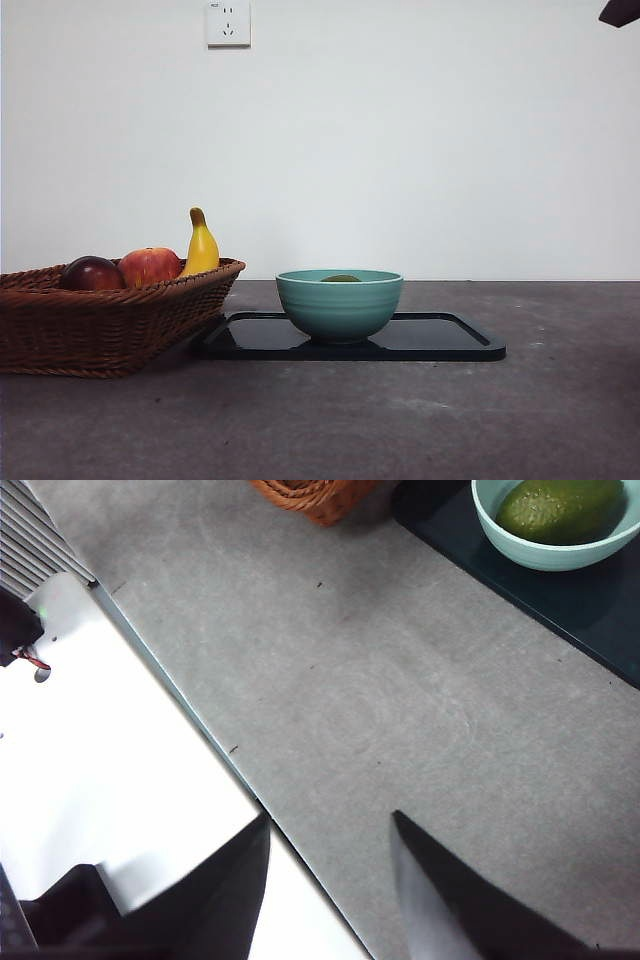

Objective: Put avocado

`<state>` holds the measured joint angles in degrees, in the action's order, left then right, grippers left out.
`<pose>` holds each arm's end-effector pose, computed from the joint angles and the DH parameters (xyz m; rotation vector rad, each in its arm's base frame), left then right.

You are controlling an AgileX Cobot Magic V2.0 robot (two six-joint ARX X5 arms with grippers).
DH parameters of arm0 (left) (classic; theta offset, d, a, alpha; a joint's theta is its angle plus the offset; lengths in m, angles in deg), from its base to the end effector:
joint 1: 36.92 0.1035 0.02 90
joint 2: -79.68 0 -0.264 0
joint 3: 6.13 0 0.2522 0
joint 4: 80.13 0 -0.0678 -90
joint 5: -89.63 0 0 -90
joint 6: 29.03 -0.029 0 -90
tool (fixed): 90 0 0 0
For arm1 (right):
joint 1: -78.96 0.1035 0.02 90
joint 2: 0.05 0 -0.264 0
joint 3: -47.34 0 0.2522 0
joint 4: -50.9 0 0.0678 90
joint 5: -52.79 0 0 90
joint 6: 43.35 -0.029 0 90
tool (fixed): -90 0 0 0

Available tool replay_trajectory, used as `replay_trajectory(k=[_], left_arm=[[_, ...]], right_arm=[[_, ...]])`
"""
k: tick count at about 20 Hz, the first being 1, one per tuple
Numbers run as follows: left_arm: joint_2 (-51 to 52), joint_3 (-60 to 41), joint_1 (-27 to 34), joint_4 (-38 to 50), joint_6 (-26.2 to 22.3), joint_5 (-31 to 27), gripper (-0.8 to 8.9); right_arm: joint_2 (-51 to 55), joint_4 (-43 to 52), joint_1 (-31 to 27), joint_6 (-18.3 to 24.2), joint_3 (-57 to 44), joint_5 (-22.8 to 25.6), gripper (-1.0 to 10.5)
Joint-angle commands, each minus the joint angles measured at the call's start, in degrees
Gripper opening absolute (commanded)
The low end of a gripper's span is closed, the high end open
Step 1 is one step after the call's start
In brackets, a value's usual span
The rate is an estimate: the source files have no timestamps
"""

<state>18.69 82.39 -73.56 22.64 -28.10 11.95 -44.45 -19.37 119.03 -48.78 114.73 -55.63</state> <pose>0.1390 -0.1111 0.3776 0.1738 0.8792 -0.7917 0.0922 0.0895 0.3167 -0.0801 0.8887 0.9182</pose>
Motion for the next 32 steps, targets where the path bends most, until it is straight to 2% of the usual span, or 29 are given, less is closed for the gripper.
replay_trajectory(k=[1, 3, 4, 5, 24, 25, 26, 27, 29, 32], left_arm=[[-0.31, 1.01, -0.39, 0.39, -0.48, 0.22, 3.09], [-0.31, 1.01, -0.39, 0.39, -0.48, 0.22, 1.60], [-0.31, 1.01, -0.39, 0.39, -0.48, 0.22, 0.64], [-0.31, 1.01, -0.39, 0.39, -0.46, 0.22, 0.08], [0.04, 1.03, -0.31, 0.31, -0.52, 0.22, 0.07], [0.85, 1.03, 0.46, 0.52, -4.07, -0.76, 0.07], [1.97, 0.96, 1.73, 2.19, -6.14, -1.40, 0.07], [3.58, 0.61, 3.74, 6.62, -6.23, -1.81, 0.07], [7.82, -1.33, 9.53, 18.29, -6.23, -1.81, 0.07], [16.33, -10.60, 19.45, 37.68, -6.05, -1.84, 0.07]], right_arm=[[-0.42, 0.46, 0.52, -0.59, 0.50, -0.22, 1.9], [-0.42, 0.37, 0.52, -0.59, 0.50, -0.22, 1.5], [-0.42, 0.35, 0.52, -0.59, 0.50, -0.20, 0.6], [-0.42, 0.37, 0.52, -0.57, 0.50, -0.22, 0.1], [-0.42, 0.48, 0.52, -0.55, 0.50, -0.17, 0.1], [-0.42, 0.46, 0.52, -0.55, 0.50, -0.17, 0.1], [-0.42, 0.48, 0.52, -0.55, 0.50, -0.17, 0.1], [-0.42, 0.48, 0.52, -0.55, 0.50, -0.20, 0.1], [-0.42, 0.50, 0.52, -0.57, 0.50, -0.17, 0.1], [-0.42, 0.81, 0.52, -0.55, 0.50, -0.17, 0.1]])
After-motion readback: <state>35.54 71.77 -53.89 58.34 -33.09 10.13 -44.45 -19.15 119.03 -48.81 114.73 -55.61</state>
